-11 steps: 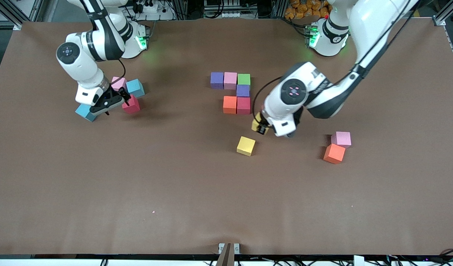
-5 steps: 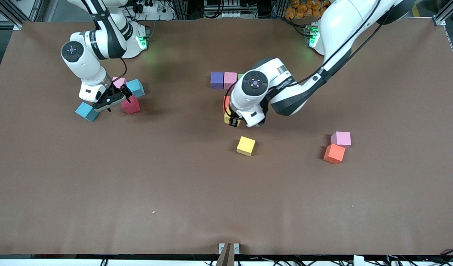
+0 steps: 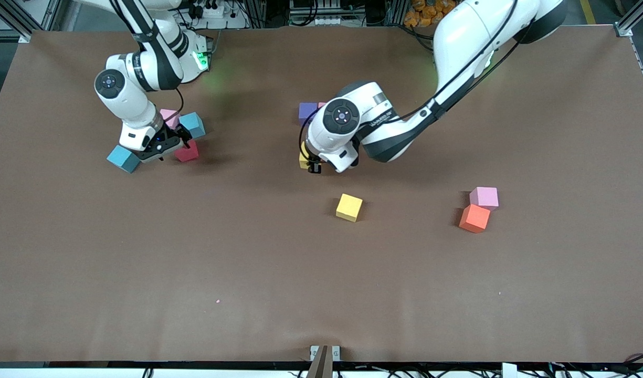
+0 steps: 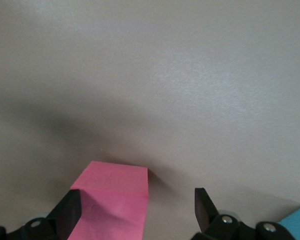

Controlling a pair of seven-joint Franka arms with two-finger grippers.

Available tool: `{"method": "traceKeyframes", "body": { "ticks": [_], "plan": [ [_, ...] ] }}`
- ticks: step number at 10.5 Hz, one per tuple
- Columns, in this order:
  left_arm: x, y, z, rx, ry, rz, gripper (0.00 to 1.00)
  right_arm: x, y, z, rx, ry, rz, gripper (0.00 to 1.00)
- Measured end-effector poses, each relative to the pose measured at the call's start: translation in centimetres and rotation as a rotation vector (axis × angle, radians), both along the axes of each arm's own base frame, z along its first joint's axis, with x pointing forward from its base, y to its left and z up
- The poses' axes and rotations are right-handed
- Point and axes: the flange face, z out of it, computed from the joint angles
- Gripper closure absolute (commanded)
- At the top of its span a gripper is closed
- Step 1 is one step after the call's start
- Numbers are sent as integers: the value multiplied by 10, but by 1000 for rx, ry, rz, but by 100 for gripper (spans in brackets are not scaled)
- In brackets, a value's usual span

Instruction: Form number 2 with 11 blocks

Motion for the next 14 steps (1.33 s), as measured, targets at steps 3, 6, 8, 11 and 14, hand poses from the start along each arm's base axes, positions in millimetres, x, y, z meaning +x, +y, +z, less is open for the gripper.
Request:
{"method": "traceKeyframes", "body": {
  "ticks": [3,6,8,11,14],
  "plan": [
    [-19,-24,-18,-12,-2,53,100,0,1,-4,2,6,1,0],
    [-32,-35,-28,-14,4,55,100,6,3,3,-7,57,4,0],
    [-38,-36,-36,-1,11,45,100,9,3,14,-15,75,5,0],
    [-42,-34,-51,17,29,42,100,8,3,16,-17,81,5,0],
    [-49,-32,-66,8,28,45,100,3,2,11,-20,103,5,0]
  ]
}}
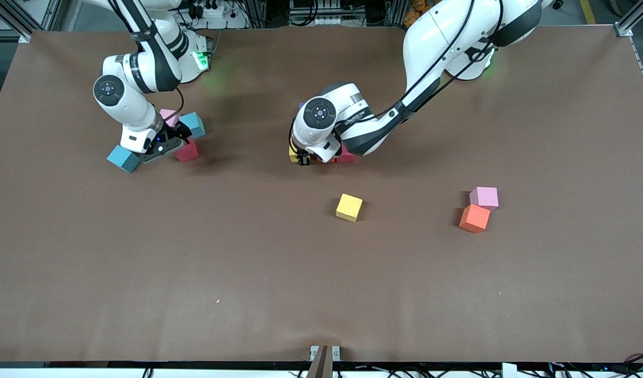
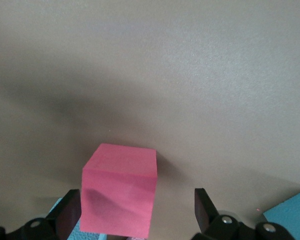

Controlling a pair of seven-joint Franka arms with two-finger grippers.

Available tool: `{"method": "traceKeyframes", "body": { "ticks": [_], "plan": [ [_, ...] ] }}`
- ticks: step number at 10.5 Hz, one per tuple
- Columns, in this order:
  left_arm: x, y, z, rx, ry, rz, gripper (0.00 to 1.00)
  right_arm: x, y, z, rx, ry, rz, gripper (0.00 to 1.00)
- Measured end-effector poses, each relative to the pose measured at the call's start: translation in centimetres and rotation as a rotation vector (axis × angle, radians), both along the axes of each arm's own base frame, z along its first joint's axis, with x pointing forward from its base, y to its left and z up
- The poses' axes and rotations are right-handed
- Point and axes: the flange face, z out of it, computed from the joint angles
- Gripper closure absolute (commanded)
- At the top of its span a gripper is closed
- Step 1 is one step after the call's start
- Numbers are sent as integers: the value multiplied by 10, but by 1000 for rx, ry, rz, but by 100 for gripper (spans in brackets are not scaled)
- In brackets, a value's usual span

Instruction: Form number 2 with 11 blocks

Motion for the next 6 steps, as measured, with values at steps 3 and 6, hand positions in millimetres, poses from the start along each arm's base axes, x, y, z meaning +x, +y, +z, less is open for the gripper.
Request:
{"method": "traceKeyframes", "body": {
  "ticks": [3,6],
  "plan": [
    [-5,4,-12,6,2,0,100,-2,0,-5,1,13,0,0],
    [-7,11,-25,4,-7,11,100,-2,1,-7,13,13,-22,0]
  ]
}}
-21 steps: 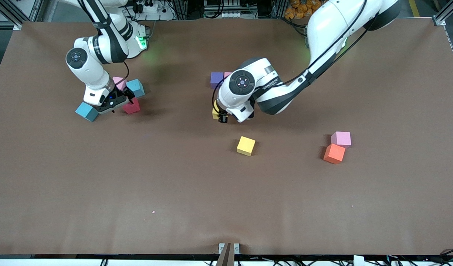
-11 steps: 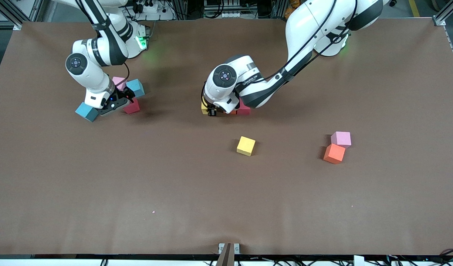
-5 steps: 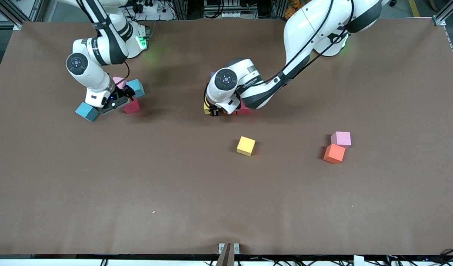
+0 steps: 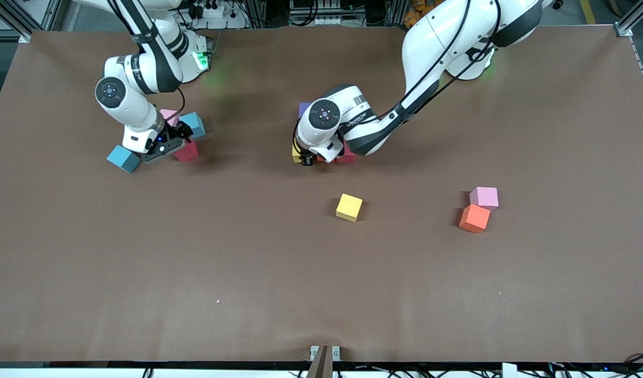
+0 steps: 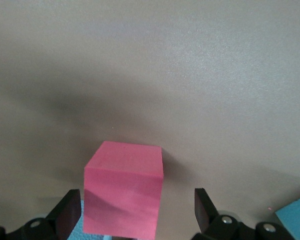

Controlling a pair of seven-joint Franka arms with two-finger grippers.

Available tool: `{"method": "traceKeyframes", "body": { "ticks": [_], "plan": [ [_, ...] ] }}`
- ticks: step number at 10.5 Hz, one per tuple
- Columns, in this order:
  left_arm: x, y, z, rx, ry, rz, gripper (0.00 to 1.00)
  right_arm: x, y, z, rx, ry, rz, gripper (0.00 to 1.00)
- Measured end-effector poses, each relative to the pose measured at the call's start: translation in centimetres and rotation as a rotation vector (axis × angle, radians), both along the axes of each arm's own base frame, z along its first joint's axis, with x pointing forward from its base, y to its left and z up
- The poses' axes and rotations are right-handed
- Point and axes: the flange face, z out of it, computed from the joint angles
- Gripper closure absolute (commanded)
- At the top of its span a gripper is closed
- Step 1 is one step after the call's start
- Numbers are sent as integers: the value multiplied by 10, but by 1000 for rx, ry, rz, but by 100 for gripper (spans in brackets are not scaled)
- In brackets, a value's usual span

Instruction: Form number 2 with 11 blocks

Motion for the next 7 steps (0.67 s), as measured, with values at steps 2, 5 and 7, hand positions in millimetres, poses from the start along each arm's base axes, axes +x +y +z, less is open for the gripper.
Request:
{"method": "traceKeyframes", "body": {
  "ticks": [2,5,7],
  "plan": [
    [1,5,-7,10,0,5,100,0,3,-2,3,-4,4,0],
    [-1,7,-10,16,2,2,100,0,4,-12,9,-4,5,0],
    [-2,6,-11,17,2,-2,100,-2,4,-22,13,3,4,0]
  ]
}}
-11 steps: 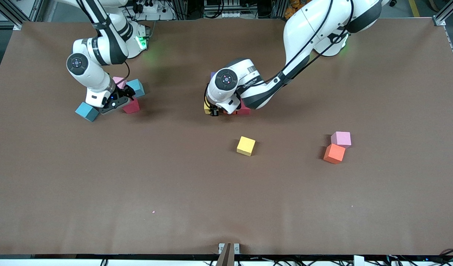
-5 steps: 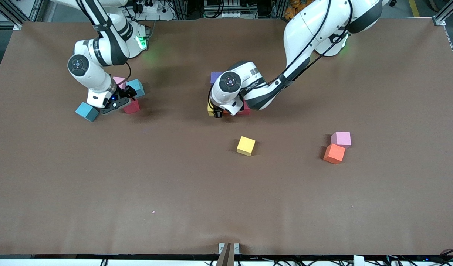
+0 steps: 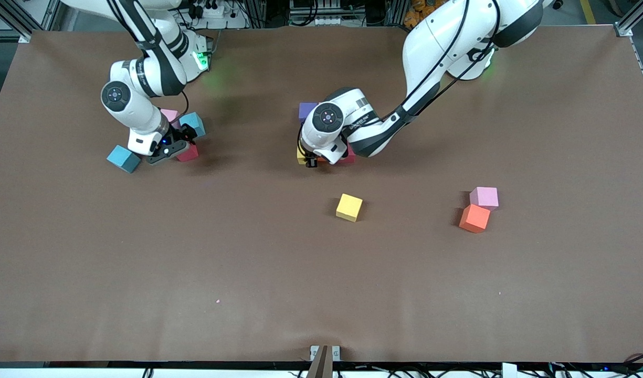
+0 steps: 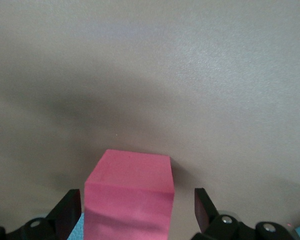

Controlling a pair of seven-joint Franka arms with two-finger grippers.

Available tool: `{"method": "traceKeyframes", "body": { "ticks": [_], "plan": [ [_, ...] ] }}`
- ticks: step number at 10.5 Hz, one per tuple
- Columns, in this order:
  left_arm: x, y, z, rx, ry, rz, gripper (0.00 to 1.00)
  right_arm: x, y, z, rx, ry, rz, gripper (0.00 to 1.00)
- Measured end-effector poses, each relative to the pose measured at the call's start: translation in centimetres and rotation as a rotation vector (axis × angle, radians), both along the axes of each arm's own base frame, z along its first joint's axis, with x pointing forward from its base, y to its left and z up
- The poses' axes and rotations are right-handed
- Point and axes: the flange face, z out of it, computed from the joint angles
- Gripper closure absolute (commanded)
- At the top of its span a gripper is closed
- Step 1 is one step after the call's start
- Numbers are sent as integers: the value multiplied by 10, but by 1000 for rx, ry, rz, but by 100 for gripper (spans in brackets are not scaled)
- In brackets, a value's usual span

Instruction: Form number 2 with 11 blocks

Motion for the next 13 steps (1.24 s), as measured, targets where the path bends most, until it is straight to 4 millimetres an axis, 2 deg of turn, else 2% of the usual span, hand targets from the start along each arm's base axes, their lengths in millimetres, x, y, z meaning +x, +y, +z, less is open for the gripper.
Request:
{"method": "traceKeyframes", "body": {
  "ticks": [2,3,7,8,11,13],
  "plan": [
    [-2,-1,0,0,0,-7,100,-2,0,-8,2,14,-1,6],
    [-4,-2,-1,1,0,-10,100,-3,0,-9,3,18,-1,12],
    [-6,-3,-1,1,0,-15,100,-3,0,-10,3,20,-1,60],
    [-6,-2,-1,1,0,-14,100,-3,1,-9,2,22,1,64],
    [-6,-2,-1,-1,-3,-26,100,7,10,1,1,27,23,65],
    [-6,-2,-1,-1,-3,-27,97,36,27,34,-5,53,53,65]
  ]
}}
